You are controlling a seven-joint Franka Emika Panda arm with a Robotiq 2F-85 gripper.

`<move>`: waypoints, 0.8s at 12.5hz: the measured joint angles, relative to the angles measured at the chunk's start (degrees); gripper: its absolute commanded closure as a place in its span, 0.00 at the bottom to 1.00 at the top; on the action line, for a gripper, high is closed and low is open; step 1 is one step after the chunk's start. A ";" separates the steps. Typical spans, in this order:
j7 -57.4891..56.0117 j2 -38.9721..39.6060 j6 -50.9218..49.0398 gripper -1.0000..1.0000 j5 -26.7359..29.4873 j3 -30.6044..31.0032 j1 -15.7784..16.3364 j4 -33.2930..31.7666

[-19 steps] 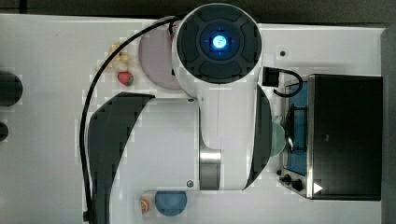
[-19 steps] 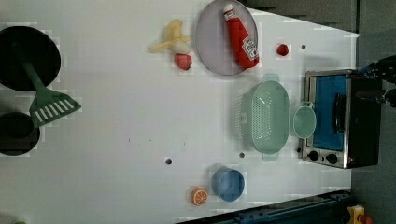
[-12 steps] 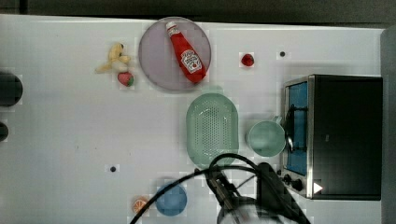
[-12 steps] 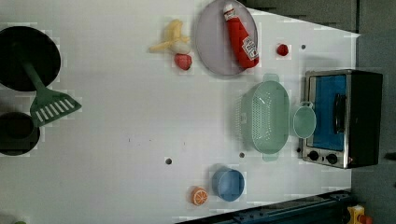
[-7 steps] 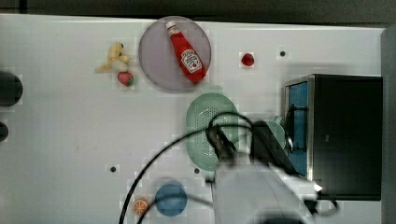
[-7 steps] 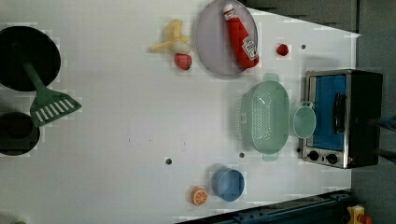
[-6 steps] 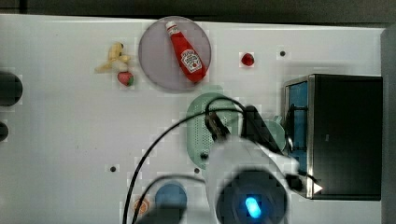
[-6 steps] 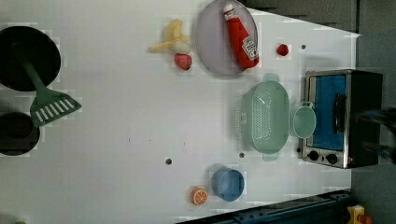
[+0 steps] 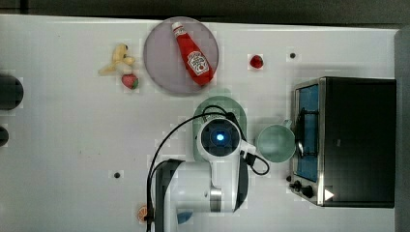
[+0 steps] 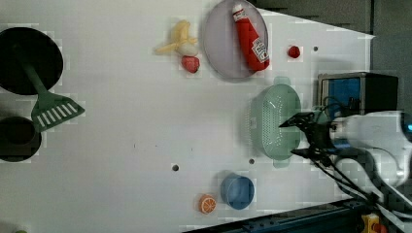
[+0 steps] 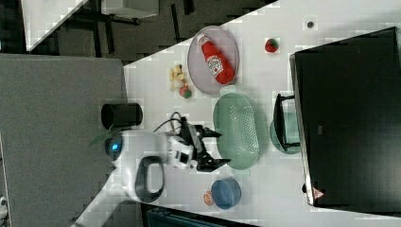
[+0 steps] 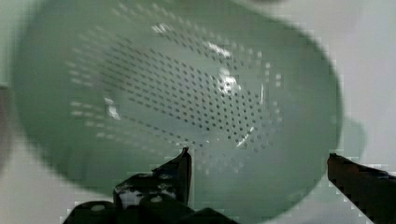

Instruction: Drag strainer right to left.

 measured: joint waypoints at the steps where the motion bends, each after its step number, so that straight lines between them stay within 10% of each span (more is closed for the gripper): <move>1: 1.92 3.08 3.97 0.00 -0.88 0.15 -0.19 0.11; 10: 16.13 15.16 20.98 0.00 -1.29 2.58 -0.43 2.13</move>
